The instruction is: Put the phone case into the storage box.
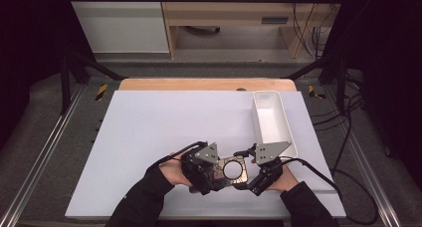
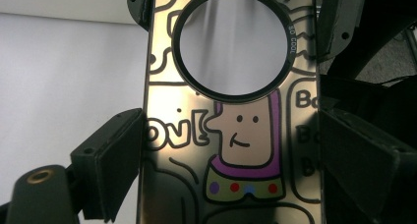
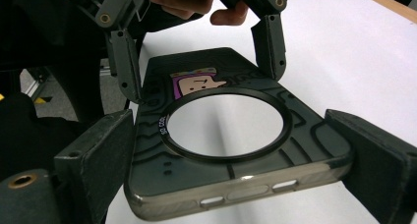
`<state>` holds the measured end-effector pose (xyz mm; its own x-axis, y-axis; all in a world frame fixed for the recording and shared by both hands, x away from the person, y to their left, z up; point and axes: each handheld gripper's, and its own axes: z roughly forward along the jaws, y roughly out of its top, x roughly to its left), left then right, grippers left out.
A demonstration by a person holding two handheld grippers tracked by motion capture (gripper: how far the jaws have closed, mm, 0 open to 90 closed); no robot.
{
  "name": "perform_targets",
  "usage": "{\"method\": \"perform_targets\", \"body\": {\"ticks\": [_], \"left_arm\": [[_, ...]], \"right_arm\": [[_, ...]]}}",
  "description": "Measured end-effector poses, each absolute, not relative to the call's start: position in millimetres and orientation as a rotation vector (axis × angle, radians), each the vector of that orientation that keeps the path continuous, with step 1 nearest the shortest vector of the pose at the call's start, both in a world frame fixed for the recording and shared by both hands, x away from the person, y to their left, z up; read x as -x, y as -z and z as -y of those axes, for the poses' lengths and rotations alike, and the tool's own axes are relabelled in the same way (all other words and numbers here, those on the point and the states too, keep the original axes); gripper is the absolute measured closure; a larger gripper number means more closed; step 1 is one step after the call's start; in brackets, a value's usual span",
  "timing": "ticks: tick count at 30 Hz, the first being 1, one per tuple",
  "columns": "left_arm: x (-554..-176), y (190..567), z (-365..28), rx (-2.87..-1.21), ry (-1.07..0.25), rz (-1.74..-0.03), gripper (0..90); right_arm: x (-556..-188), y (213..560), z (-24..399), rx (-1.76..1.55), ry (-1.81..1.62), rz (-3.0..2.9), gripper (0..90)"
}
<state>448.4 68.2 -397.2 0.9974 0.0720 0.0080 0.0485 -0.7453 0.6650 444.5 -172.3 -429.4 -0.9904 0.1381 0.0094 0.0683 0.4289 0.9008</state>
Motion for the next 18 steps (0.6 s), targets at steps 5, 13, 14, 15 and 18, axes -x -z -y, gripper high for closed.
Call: {"method": "perform_targets", "body": {"ticks": [5, 13, 14, 15, 18], "left_arm": [[-449.2, 399.6, -68.7, -2.425, -0.034, -0.069, 11.4], [-450.6, 402.7, -69.3, -2.426, -0.019, -0.053, 11.3], [-450.8, 403.0, -69.4, -2.428, -0.020, -0.048, 11.3], [-450.9, 403.4, -69.5, -2.428, -0.019, -0.046, 11.3], [-451.3, 404.0, -69.6, -2.430, -0.019, -0.040, 11.2]], "right_arm": [[-445.0, 430.3, 172.0, -0.171, -1.632, -2.612, 9.4], [-444.9, 430.6, 171.9, -0.156, -1.631, -2.621, 10.5], [-444.9, 430.6, 172.0, -0.154, -1.631, -2.623, 10.6], [-444.9, 430.5, 172.0, -0.154, -1.630, -2.625, 10.7], [-444.9, 430.5, 172.0, -0.152, -1.626, -2.633, 11.1]]}}
